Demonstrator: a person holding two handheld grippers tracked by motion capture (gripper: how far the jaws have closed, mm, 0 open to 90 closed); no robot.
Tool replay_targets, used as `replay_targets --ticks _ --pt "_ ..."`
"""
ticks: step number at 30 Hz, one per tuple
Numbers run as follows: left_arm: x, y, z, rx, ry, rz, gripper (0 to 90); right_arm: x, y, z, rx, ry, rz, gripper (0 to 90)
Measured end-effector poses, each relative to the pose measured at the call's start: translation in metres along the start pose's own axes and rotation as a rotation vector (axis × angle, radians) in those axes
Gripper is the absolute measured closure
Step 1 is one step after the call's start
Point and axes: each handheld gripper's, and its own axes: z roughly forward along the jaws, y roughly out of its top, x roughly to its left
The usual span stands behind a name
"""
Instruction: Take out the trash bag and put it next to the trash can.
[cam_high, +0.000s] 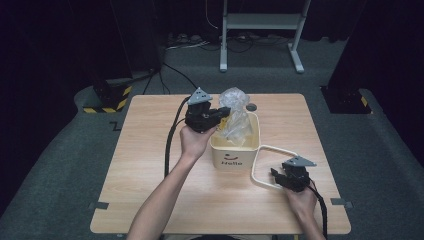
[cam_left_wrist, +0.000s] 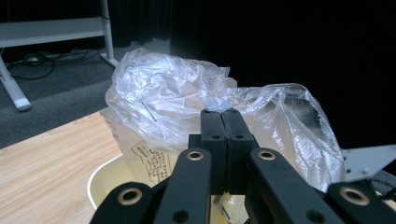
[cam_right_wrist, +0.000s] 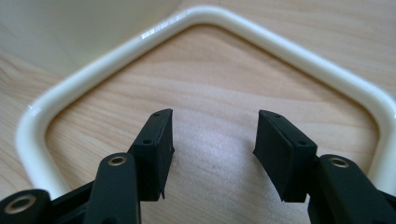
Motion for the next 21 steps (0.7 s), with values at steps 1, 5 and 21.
replay_targets --ticks 1,5,21 --pt "0.0 0.001 0.0 -0.001 -0.001 -0.001 89.1 0.0 0.0 0.001 -0.001 0.001 0.0 45.2" --pt "-0.003 0.006 -0.002 -0.013 0.001 0.011 89.2 0.0 0.001 0.002 -0.005 -0.001 0.004 42.9" --pt "0.007 0.01 -0.024 -0.048 0.023 -0.003 89.3 0.0 0.001 0.003 0.0 -0.008 0.011 37.3"
